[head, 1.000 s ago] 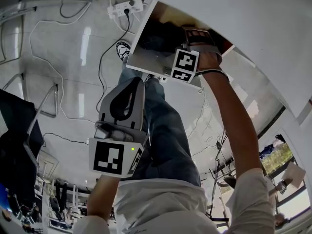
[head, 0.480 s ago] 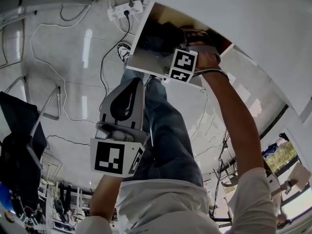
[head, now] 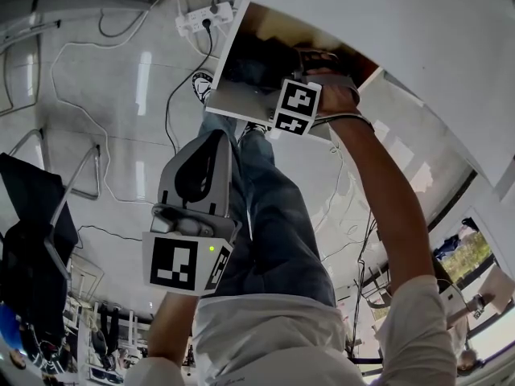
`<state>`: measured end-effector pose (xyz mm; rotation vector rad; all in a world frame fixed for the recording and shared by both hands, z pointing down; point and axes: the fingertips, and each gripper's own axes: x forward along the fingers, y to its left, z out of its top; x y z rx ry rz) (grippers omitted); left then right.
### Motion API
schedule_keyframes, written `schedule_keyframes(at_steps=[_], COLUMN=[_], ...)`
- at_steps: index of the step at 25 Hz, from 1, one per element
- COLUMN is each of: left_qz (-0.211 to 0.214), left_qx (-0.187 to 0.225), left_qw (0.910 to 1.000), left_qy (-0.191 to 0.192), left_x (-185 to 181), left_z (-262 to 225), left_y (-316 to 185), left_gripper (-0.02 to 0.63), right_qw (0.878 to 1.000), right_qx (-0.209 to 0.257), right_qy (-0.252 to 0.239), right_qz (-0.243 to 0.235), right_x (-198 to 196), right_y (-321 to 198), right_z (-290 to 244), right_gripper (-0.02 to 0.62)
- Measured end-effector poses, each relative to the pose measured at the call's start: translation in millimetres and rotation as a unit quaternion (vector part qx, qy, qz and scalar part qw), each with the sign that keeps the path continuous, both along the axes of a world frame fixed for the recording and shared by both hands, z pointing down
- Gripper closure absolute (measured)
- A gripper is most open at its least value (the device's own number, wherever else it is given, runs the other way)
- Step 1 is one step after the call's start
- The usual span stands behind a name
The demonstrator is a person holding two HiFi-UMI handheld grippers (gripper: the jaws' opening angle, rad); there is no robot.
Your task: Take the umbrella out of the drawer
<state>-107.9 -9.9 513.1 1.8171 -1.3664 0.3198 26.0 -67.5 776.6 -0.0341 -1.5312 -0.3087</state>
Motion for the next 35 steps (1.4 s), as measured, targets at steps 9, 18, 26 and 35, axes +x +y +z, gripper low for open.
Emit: schedule_keyframes(at_steps=[9, 18, 26, 35], left_qz=[-0.002, -0.001, 0.0, 0.003], left_qx=[0.001, 0.004, 0.005, 0.014], left_qw=[1.0, 1.0, 1.0, 0.9998], left_qy=[-0.003, -0.003, -0.008, -0.012], left_x=[1.9, 8.4, 10.6, 10.1], left_z=[-2.4, -7.2, -9.8, -18.2], left_y=[1.5, 0.7, 7.6, 7.4], left_gripper=[0.589, 0.589, 0.589, 0.589], right_qw=[1.0, 1.0, 1.0, 1.0], right_qx=[-0.004, -0.006, -0.001, -0.003], right_qy=[-0.004, -0.013, -0.021, -0.024], right_qz=[0.003, -0.003, -0.008, -0.004], right_x=[-0.1, -0.8, -1.0, -2.2], right_y=[3.9, 7.9, 15.3, 17.4], right_z=[-6.8, -20.0, -34.7, -43.2], right_gripper=[0.334, 0.334, 0.334, 0.334])
